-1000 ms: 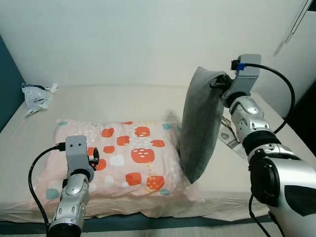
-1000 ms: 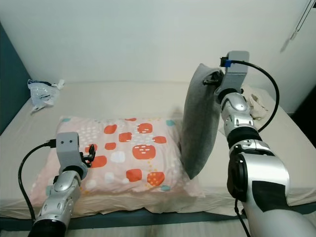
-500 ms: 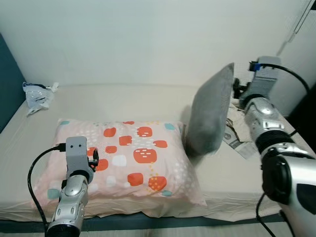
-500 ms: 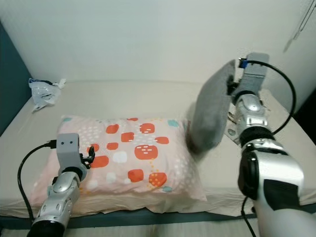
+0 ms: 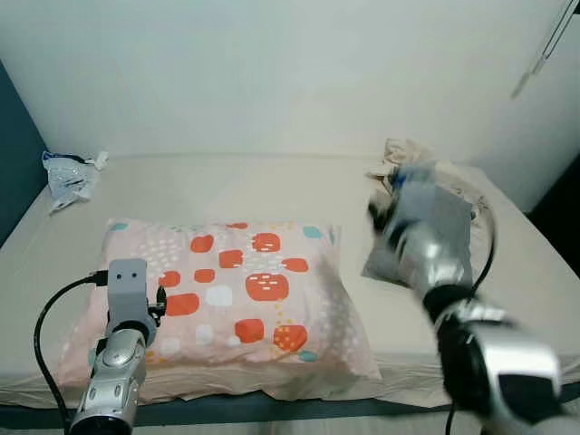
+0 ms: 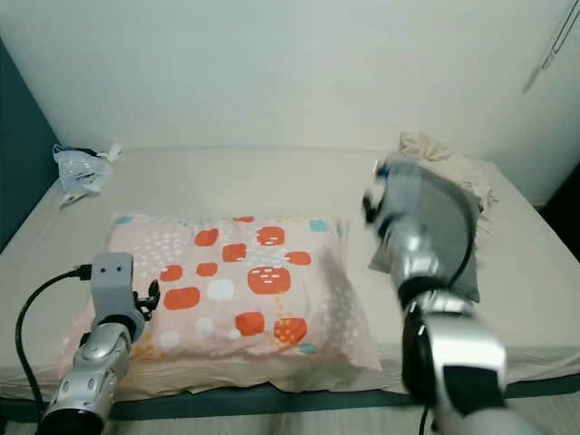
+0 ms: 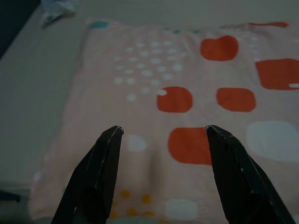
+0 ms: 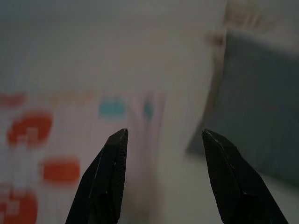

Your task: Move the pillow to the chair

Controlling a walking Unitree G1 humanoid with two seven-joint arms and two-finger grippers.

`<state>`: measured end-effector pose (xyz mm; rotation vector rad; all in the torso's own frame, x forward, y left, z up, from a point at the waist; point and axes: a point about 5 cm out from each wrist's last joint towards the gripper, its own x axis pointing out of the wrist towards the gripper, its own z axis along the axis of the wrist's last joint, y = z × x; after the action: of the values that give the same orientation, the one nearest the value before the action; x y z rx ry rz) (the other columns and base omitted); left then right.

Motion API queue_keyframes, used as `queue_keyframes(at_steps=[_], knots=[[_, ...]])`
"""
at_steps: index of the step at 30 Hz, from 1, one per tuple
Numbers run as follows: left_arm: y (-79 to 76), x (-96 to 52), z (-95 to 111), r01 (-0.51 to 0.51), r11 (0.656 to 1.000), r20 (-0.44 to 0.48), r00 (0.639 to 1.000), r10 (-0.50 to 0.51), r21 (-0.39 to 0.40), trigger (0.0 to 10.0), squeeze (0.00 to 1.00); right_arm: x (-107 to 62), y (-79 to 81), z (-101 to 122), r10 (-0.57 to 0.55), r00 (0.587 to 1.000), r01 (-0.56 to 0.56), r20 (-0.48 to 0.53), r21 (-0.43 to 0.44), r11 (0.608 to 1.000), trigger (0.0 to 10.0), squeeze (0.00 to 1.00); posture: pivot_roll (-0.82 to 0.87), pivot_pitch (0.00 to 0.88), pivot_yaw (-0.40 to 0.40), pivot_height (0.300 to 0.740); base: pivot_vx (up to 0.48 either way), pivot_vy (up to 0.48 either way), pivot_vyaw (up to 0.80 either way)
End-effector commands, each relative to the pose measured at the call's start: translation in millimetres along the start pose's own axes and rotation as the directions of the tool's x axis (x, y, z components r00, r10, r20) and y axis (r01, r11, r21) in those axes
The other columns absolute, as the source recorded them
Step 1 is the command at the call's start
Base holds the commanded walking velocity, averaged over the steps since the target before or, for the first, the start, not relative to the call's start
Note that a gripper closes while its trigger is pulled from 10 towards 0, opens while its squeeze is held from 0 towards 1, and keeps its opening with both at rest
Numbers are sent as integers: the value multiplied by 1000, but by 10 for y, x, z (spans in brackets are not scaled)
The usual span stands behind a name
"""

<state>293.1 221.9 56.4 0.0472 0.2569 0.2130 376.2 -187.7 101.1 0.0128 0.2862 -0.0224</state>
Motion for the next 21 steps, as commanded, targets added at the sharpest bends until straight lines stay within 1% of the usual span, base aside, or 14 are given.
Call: queue_keyframes(at_steps=[1, 2, 3, 4, 5, 7, 8, 9, 10, 12, 13, 14, 16, 21], knots=[[-25, 10, -77, 17, 1000, -43, 999, -16, 20, 10000, 0, -51, 2, -204, -1, 999, 2, -33, 25, 1000, 10000, 0, -10, 36, -39, 740, 0, 0, 0], [-60, 7, -98, 23, 999, -45, 999, -22, 24, 10000, 0, -89, -5, -331, 3, 998, -2, -57, 16, 1000, 10000, 0, 3, 12, -41, 740, 0, 0, 0], [-79, 10, -119, 31, 999, -51, 998, -30, 25, 10000, 0, -133, 16, -471, 16, 996, -16, -85, 3, 1000, 10000, 0, 3, 12, -41, 740, 0, 0, 0], [-89, 13, -131, 36, 999, -55, 998, -35, 25, 10000, 0, -163, 33, -556, 26, 995, -26, -101, -8, 1000, 10000, 0, 3, 12, -41, 740, 0, 0, 0], [-89, 13, -131, 36, 999, -55, 998, -35, 25, 10000, 0, -163, 33, -556, 26, 995, -26, -101, -8, 1000, 10000, 0, 3, 12, -41, 740, 0, 0, 0], [-174, -32, -279, 83, 996, -89, 993, -81, 20, 10000, 0, -334, 48, -953, 33, 984, -36, -175, -19, 999, 10000, 0, 9, 0, -65, 740, 0, 0, 0], [-174, -32, -279, 83, 996, -89, 993, -81, 20, 10000, 0, -334, 48, -953, 33, 984, -36, -175, -19, 999, 10000, 0, 9, 0, -65, 740, 0, 0, 0], [-210, -92, -413, 98, 995, -112, 989, -97, -2, 10000, 0, -487, 83, -1230, 47, 975, -49, -219, -2, 999, 10000, 0, 14, 0, -64, 740, 0, 0, 0], [-193, -118, -474, 88, 996, -128, 988, -89, -18, 10000, 0, -538, 111, -1309, 58, 972, -65, -227, -21, 998, 10000, 0, 9, 0, -63, 740, 0, 0, 0], [-177, -133, -512, 79, 997, -139, 987, -82, -26, 10000, 0, -568, 131, -1353, 65, 971, -75, -231, -35, 997, 10000, 0, 9, 0, -63, 740, 0, 0, 0], [-157, -167, -579, 66, 997, -157, 985, -70, -30, 10000, 0, -617, 142, -1425, 71, 967, -91, -243, -70, 993, 10000, 0, -8, 0, -54, 740, 0, 0, 0], [-147, -198, -639, 57, 998, -173, 983, -62, -37, 10000, 0, -661, 137, -1486, 70, 965, -91, -254, -71, 993, 10000, 0, -11, 0, -55, 740, 0, 0, 0], [-131, -246, -728, 39, 998, -199, 979, -49, -52, 10000, 0, -731, 107, -1574, 54, 962, -78, -267, -81, 994, 10000, 0, -17, 0, -55, 740, 0, 0, 0], [-90, -286, -834, 5, 997, -221, 975, -21, -72, 10000, 0, -846, 19, -1711, 21, 955, -49, -296, -89, 995, 10000, 0, -22, 0, -53, 740, 0, 0, 0]])
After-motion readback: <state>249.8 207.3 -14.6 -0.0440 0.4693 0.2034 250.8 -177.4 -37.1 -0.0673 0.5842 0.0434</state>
